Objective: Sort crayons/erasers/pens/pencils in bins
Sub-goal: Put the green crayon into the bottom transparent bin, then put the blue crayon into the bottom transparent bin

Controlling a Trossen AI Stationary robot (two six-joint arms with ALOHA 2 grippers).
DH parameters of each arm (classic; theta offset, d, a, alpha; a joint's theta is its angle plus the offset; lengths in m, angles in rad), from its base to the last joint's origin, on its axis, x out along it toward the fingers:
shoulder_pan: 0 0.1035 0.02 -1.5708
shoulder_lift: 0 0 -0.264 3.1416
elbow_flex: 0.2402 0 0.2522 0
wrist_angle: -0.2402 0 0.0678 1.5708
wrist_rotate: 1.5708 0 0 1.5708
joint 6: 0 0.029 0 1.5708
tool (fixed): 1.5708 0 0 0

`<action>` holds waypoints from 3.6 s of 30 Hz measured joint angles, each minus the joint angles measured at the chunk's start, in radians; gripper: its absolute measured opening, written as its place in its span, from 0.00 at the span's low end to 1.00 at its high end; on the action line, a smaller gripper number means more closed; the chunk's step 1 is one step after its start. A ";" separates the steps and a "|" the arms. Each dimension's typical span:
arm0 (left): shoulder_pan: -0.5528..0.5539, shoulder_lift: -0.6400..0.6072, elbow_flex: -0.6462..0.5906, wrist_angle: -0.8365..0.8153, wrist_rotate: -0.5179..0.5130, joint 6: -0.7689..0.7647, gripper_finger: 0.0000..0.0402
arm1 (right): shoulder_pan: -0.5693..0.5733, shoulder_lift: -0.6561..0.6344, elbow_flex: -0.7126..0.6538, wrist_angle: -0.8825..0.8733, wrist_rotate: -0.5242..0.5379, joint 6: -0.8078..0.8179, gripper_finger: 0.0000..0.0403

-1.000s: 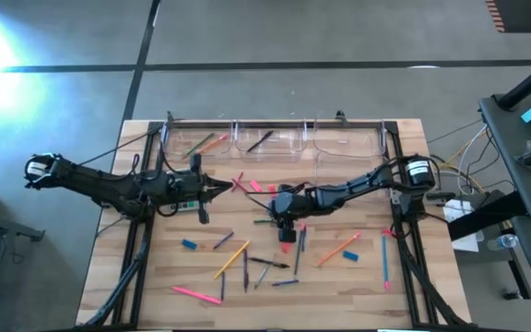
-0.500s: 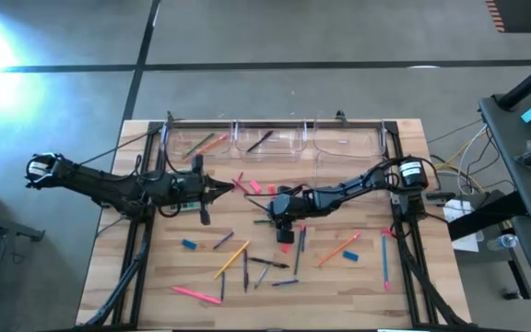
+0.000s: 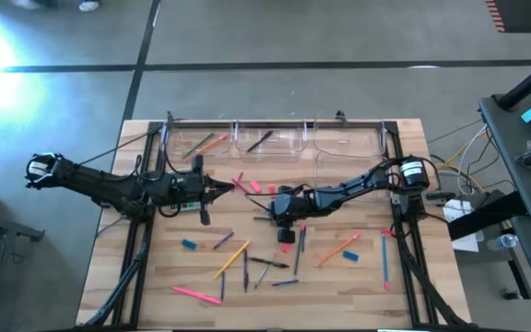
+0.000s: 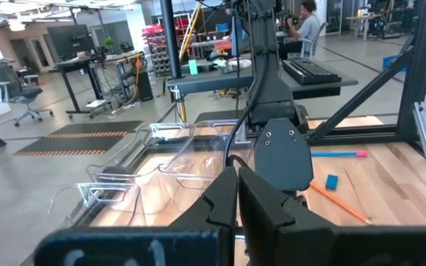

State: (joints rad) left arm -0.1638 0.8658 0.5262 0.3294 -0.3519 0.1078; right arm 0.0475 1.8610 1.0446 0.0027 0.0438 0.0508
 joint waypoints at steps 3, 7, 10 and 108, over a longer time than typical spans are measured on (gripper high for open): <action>0.000 0.000 0.000 0.000 0.000 0.000 0.00 | 0.000 -0.006 0.002 -0.006 0.000 -0.007 0.04; 0.000 0.000 0.000 0.000 0.000 0.000 0.00 | 0.000 -0.028 0.007 -0.027 0.000 -0.010 0.04; 0.000 0.000 0.000 0.000 0.000 0.000 0.00 | 0.000 -0.066 0.007 -0.027 0.000 -0.009 0.04; -0.002 0.062 -0.007 0.067 -0.023 -0.202 0.00 | 0.373 -0.613 -0.132 -0.571 0.428 0.495 0.31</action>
State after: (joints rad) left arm -0.1660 0.9278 0.5188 0.3965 -0.3746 -0.0947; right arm 0.4208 1.2481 0.9122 -0.5685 0.4714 0.5457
